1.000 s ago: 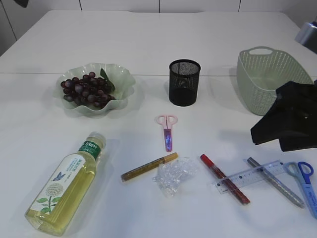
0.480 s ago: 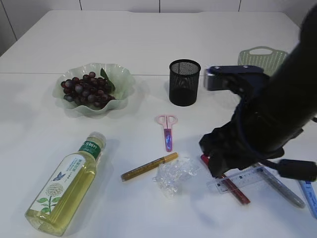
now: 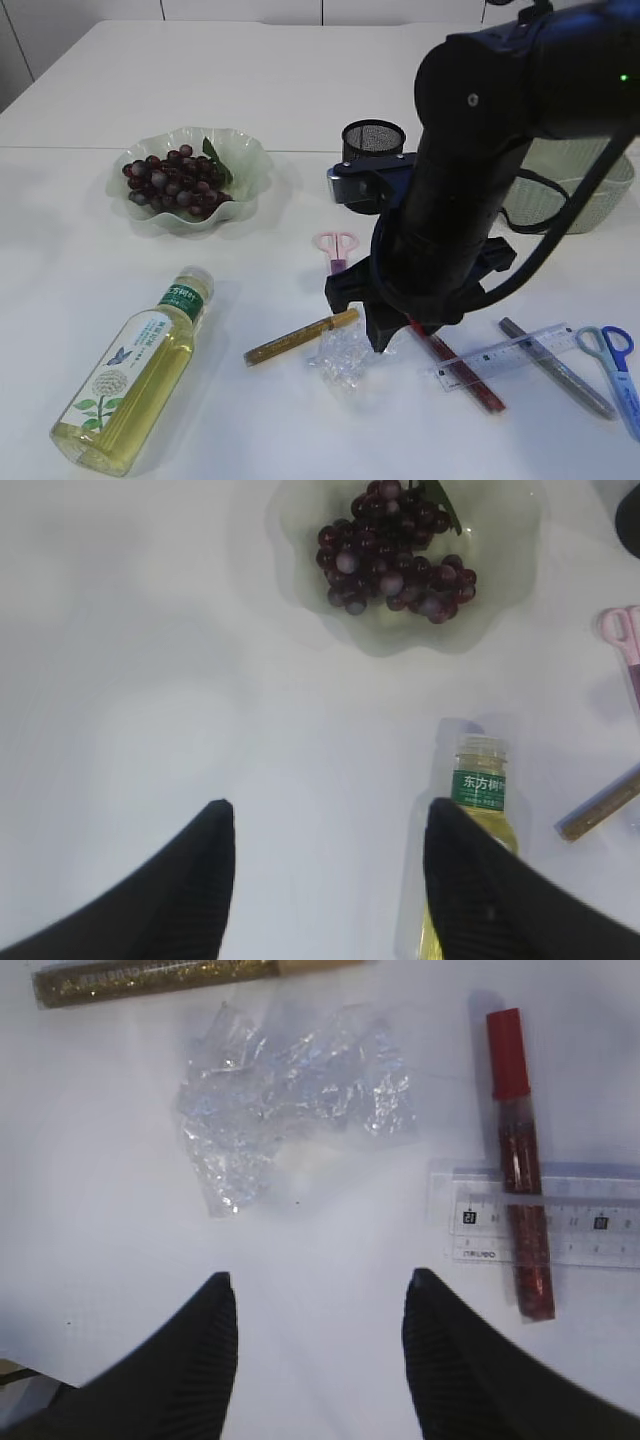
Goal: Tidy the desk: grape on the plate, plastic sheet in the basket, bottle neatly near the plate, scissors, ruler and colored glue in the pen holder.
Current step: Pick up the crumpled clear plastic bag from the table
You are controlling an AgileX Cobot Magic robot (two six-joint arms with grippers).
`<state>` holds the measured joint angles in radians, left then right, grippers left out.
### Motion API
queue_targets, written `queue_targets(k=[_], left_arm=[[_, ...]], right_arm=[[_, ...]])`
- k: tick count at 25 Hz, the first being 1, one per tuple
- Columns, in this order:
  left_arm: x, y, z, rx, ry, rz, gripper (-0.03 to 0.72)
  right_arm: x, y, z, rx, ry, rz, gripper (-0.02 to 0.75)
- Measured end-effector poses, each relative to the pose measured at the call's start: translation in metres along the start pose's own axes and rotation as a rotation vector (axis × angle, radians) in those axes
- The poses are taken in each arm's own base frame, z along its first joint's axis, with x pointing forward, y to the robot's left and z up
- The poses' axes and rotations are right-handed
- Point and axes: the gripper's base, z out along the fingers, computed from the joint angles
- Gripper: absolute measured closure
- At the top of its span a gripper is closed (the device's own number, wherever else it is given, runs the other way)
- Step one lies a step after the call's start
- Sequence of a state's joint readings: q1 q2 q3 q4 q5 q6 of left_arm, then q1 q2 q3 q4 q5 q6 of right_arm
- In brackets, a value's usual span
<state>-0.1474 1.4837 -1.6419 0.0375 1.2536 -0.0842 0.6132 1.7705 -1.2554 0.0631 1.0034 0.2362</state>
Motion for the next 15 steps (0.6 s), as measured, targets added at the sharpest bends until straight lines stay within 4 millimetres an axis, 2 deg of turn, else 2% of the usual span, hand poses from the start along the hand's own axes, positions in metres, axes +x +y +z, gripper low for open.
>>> queue_targets(k=[6, 11, 15], left_arm=[[0.0, 0.0, 0.0, -0.004, 0.0, 0.002, 0.253], [0.0, 0.001, 0.0, -0.006, -0.001, 0.003, 0.253], [0.0, 0.001, 0.0, -0.008, -0.001, 0.003, 0.253]], right_arm=[[-0.008, 0.002, 0.001, -0.022, -0.074, 0.005, 0.306], [-0.017, 0.003, 0.006, -0.027, -0.141, -0.002, 0.17], [-0.02, 0.003, 0.023, -0.016, -0.115, 0.0, 0.141]])
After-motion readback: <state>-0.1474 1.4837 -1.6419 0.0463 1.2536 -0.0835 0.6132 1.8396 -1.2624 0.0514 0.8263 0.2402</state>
